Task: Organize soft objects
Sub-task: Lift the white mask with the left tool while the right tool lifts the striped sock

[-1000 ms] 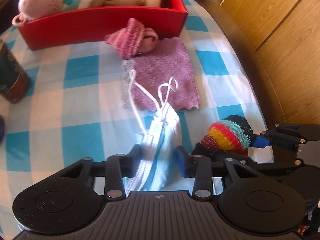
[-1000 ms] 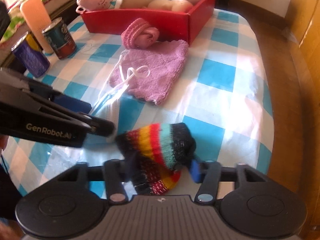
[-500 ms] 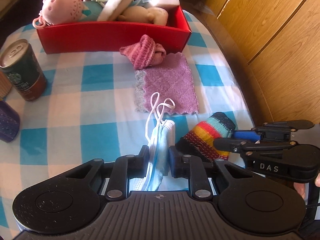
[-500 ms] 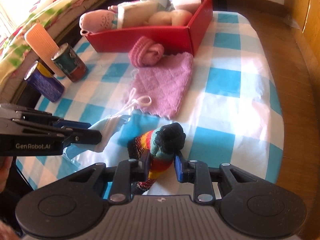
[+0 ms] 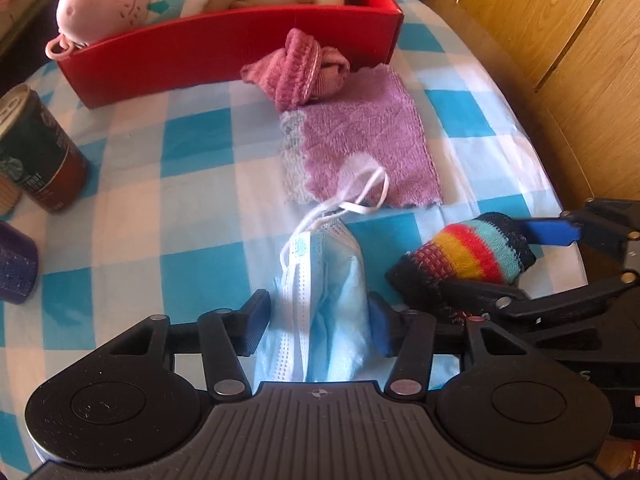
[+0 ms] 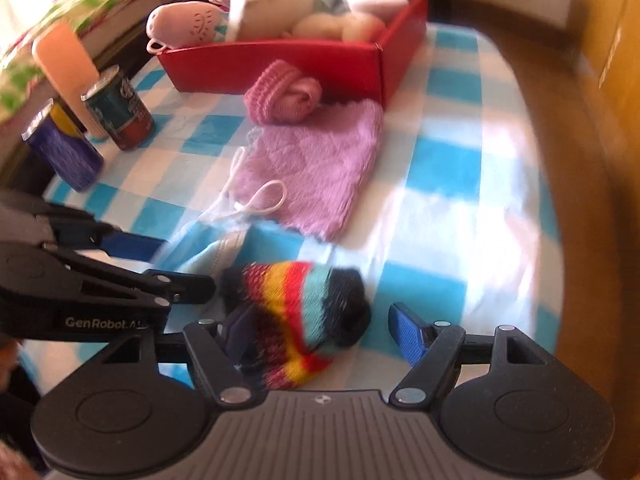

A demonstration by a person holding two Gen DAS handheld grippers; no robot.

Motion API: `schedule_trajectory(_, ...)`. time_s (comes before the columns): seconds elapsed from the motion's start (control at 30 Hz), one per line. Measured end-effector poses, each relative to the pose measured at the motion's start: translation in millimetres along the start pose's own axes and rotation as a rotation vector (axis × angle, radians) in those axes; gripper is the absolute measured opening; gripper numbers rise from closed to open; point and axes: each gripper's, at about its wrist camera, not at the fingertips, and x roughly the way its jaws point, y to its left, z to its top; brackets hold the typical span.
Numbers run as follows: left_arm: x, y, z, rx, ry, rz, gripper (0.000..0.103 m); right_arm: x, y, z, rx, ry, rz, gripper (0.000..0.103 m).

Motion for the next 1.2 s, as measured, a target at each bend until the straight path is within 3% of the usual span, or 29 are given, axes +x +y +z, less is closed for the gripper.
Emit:
schedule_trajectory(0.1, -1, -2, -2, 0.020, -0.001, -0.003, 0.045, 5, 4, -3, -0.046, -0.004, -0.020, 0.044)
schedule_trajectory(0.13, -2, -1, -2, 0.014, 0.008, -0.022, 0.032, 4, 8, -3, -0.070, -0.008, -0.031, 0.033)
schedule_trajectory(0.17, -3, 1, -1, 0.002, 0.019, -0.047, 0.028, 2, 10, -3, -0.078, -0.007, -0.019, 0.021)
schedule_trajectory(0.23, -8, 6, -1, -0.035, 0.028, -0.109, 0.023, 0, 9, -2, -0.056, 0.003, 0.013, 0.017)
schedule_trajectory(0.37, -20, 15, 0, -0.093, 0.012, -0.174, 0.023, -5, 2, 3, 0.028, 0.014, 0.091, 0.011)
schedule_trajectory(0.53, -41, 26, 5, -0.148, -0.040, -0.224, 0.023, -18, -10, 10, 0.139, -0.011, 0.185, 0.009)
schedule_trajectory(0.7, -56, 39, 10, -0.190, -0.084, -0.249, 0.023, -30, -19, 18, 0.198, -0.057, 0.221, 0.008)
schedule_trajectory(1.2, -77, 41, 34, -0.188, -0.178, -0.166, 0.023, -63, -20, 52, 0.186, -0.187, 0.174, 0.008)
